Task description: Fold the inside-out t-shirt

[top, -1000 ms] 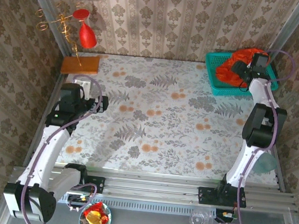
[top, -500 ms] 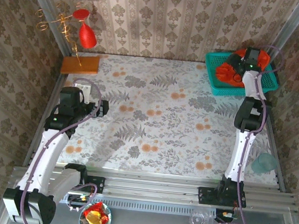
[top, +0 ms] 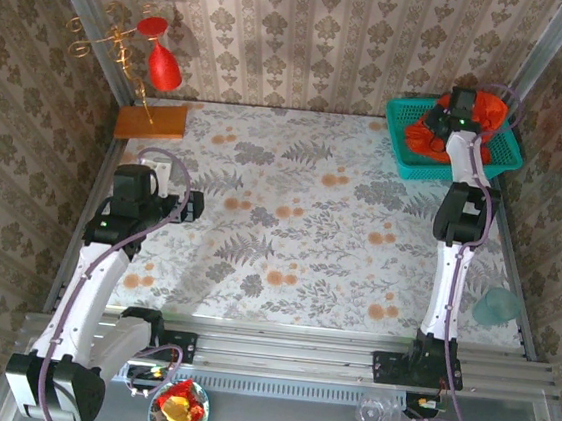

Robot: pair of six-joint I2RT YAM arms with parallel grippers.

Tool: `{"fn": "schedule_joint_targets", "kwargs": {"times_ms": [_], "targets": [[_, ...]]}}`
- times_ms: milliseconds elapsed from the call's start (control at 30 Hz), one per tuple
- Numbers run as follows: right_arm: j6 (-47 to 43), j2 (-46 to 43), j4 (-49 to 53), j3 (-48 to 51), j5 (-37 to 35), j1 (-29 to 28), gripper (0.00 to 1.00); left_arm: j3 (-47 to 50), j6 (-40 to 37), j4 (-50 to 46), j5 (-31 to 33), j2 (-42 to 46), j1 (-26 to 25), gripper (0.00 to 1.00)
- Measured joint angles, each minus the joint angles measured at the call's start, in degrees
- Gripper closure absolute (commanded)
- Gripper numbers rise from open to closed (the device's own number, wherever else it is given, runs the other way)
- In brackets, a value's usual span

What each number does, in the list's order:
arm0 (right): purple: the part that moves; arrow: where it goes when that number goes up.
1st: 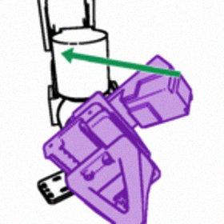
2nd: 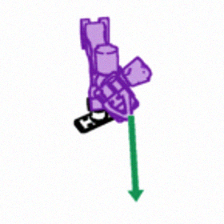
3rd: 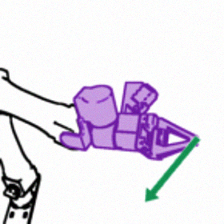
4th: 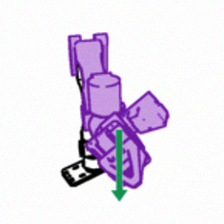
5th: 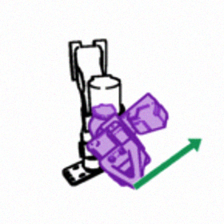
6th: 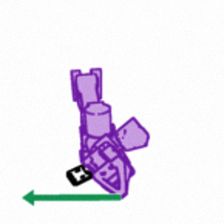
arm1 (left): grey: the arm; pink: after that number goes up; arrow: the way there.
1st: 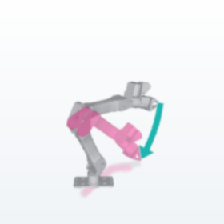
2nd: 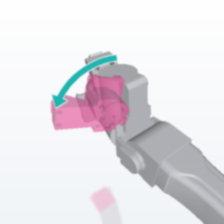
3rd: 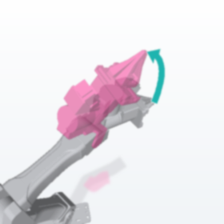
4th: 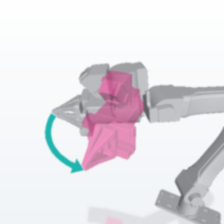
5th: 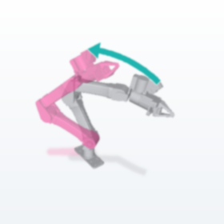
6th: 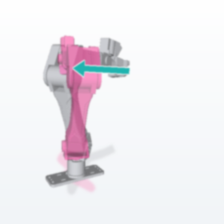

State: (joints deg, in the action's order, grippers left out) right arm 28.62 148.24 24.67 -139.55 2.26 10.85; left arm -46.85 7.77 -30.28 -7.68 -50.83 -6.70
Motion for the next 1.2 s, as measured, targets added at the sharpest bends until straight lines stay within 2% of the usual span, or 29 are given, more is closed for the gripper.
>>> {"fn": "schedule_joint_targets", "kwargs": {"times_ms": [100,233,467,700,867,1033,1200], "targets": [[-0.42,-1.53,0.07,1.62,-0.42,-0.02,1.0,0.0,0.0,-0.17,-0.02,0.0,-0.02,0.01],[-0.57,-7.72,-0.13,7.26,-0.42,-0.02,1.0,0.0,0.0,-0.07,-0.07,0.0,-0.02,0.01],[-0.26,-27.61,-4.59,22.27,-0.33,-0.15,1.0,-0.55,0.24,1.66,-1.62,-0.07,-0.11,0.02],[0.11,-45.29,-7.82,31.12,0.74,-2.29,1.0,-5.09,0.24,4.61,-4.17,-1.95,-4.04,0.03],[-0.48,-55.58,-7.76,32.33,1.16,-6.99,1.0,-7.85,0.46,7.37,-5.2,-4.17,-7.3,0.04],[-1.49,-65.59,-7.8,32.09,1.14,-15.52,1.0,-9.94,1.18,11.08,-5.99,-5.88,-11.37,0.04],[-1.16,-70.51,-8.37,30.1,1.18,-23.3,1.0,-12.35,1.53,15.15,-6.91,-7.17,-13.92,0.07]]}}
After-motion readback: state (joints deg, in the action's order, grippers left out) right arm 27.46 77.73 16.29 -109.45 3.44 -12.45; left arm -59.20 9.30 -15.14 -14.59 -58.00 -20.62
